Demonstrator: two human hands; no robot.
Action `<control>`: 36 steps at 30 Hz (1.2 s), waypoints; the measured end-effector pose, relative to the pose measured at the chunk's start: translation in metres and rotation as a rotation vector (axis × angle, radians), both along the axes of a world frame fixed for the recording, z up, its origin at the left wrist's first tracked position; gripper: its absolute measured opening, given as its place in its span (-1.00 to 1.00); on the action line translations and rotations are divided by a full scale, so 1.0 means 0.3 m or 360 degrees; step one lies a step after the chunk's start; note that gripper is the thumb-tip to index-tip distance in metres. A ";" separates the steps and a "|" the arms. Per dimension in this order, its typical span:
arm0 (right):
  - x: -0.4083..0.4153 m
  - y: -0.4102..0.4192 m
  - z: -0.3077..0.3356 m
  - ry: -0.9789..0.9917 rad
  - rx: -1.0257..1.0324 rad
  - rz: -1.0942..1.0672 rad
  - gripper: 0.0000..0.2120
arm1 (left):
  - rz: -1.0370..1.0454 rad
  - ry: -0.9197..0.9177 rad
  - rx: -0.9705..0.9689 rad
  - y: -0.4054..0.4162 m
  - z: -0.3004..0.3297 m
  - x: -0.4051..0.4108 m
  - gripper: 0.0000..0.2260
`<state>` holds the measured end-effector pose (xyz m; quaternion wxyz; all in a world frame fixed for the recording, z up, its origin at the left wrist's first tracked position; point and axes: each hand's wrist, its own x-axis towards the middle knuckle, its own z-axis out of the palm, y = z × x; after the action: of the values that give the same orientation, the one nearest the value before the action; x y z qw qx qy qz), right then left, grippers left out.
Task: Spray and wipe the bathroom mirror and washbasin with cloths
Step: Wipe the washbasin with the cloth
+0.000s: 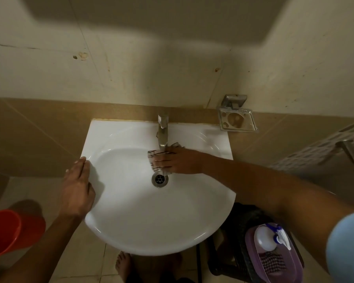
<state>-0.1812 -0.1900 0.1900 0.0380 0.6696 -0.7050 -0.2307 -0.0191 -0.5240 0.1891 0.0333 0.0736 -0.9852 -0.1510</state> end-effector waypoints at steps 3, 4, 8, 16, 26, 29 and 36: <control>-0.020 0.154 0.037 -0.0078 -0.0047 -0.0097 -0.59 | -0.0009 0.0011 0.0007 0.002 0.000 0.004 -0.41; -0.023 0.201 0.053 -0.0057 -0.0045 -0.0174 -0.53 | -0.0013 0.0007 0.0008 0.002 0.000 0.004 -0.41; -0.018 0.293 0.099 -0.0227 -0.0072 -0.0594 -0.22 | -0.0013 -0.0002 0.0020 -0.002 -0.003 0.000 -0.41; 0.026 0.063 0.117 -0.0799 -0.0491 -0.1263 -0.10 | -0.0036 -0.0014 0.0021 -0.001 -0.002 0.000 -0.47; 0.219 0.322 0.017 -0.0465 -0.0256 -0.1286 -0.24 | -0.0015 -0.0021 0.0053 0.000 -0.003 -0.005 -0.41; 0.325 0.284 0.034 -0.0653 0.0065 -0.1532 -0.33 | -0.0035 -0.0024 0.0048 0.002 0.004 0.000 -0.43; 0.616 -0.038 0.084 -0.0995 -0.0092 -0.2208 -0.39 | -0.0043 -0.0045 0.0031 0.001 0.006 0.002 -0.43</control>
<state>0.0036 -0.2014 0.2154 -0.2996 0.1059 -0.9480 0.0173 -0.0184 -0.5236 0.1908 0.0168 0.0629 -0.9850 -0.1599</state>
